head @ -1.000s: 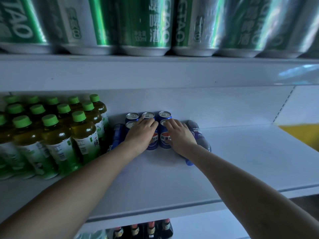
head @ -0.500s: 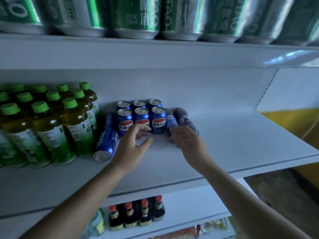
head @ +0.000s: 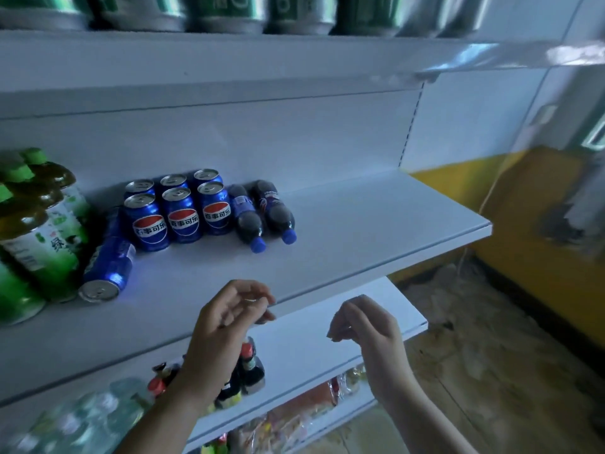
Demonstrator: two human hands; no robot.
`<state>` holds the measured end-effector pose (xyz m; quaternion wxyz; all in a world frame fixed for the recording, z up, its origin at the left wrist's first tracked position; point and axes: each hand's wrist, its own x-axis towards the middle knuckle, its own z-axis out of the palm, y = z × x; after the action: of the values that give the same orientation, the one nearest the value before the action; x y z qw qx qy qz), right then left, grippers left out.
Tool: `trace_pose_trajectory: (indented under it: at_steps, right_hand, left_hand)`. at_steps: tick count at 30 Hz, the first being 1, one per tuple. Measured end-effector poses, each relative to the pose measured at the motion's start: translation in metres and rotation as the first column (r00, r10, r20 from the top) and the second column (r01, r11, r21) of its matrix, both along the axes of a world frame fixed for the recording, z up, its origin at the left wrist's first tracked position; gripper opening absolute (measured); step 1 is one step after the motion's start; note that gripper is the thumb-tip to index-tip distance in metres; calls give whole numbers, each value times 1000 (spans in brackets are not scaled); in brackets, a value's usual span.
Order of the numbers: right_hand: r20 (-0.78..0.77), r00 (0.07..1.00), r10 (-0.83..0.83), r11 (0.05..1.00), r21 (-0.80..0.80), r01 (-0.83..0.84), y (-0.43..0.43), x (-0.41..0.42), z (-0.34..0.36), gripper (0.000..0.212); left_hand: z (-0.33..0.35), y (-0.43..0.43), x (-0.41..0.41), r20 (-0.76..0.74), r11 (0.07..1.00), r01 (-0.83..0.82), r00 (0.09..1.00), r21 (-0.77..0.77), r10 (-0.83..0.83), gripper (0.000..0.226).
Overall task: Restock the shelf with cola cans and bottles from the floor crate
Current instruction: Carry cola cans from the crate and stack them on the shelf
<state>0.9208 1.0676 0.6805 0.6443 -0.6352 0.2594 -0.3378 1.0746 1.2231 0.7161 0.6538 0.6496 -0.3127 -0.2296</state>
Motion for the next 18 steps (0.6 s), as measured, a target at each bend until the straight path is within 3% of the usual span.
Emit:
trace_pose_trajectory:
  at_steps: [6,9,14,18]
  right_hand:
    - [-31,997,-68,993,97,70,-23,-91,-19,26]
    - [11,993,-119,978,176,115,-37,-140,-24,39]
    - [57,959,-278,902,358,241,-56,-218,-37,36]
    - [28,926,-377,870,352,344,-62,-283,-43,31]
  left_hand:
    - [-14,-46,-79,-141,997,74,987,-15,-75,17]
    - [-18,-64,-123,-234,991,132,963,-32,-136,25]
    - [-22,-93,-193,-245,970,241,942,22,-229,30]
    - [-28,-131,-244,-234,927,366,912,87,-338,29]
